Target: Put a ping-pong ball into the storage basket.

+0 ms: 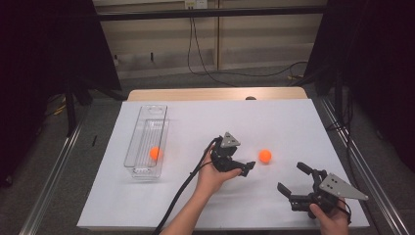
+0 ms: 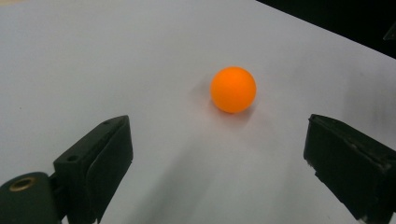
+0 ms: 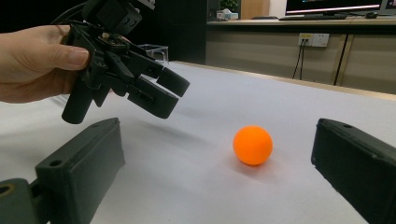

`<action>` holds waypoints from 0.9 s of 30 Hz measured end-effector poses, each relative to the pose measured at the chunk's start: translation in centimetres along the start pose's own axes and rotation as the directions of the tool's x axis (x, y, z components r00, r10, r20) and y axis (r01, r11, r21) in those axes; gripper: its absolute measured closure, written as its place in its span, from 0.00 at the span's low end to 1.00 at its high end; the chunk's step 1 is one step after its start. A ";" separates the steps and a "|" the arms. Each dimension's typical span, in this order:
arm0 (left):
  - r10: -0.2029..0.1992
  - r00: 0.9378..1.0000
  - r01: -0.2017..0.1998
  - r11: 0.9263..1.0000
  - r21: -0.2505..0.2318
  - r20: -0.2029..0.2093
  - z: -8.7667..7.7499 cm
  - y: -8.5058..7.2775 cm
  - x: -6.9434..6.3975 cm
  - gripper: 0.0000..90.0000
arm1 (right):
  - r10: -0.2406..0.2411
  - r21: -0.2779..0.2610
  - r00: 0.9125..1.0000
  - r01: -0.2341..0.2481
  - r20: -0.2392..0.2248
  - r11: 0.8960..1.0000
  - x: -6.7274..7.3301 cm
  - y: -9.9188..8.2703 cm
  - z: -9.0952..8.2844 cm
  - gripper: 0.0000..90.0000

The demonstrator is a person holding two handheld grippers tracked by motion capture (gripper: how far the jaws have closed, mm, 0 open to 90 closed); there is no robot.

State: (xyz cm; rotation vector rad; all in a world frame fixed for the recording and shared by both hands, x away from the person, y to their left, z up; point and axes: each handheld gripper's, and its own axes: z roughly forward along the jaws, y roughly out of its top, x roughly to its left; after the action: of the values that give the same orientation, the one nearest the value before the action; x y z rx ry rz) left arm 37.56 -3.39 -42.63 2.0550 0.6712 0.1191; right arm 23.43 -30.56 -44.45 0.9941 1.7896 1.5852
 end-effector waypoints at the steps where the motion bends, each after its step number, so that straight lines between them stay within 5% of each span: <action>1: -0.001 1.000 0.001 1.000 -0.001 0.000 0.1 0.0 0.0 0.09 | 0.000 0.000 1.000 0.000 0.000 1.000 0.0 0.0 0.0 0.02; 27: 0.002 1.000 -0.002 1.000 -0.001 -0.008 1.2 0.6 -0.3 0.09 | -0.001 0.003 1.000 0.001 -0.003 1.000 0.0 0.0 0.1 0.02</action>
State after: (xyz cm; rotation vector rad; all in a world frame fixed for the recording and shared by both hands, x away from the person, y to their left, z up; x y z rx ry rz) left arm 37.99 -4.72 -42.77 2.0556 0.6744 0.1291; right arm 23.46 -30.48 -44.47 0.9926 1.7942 1.5844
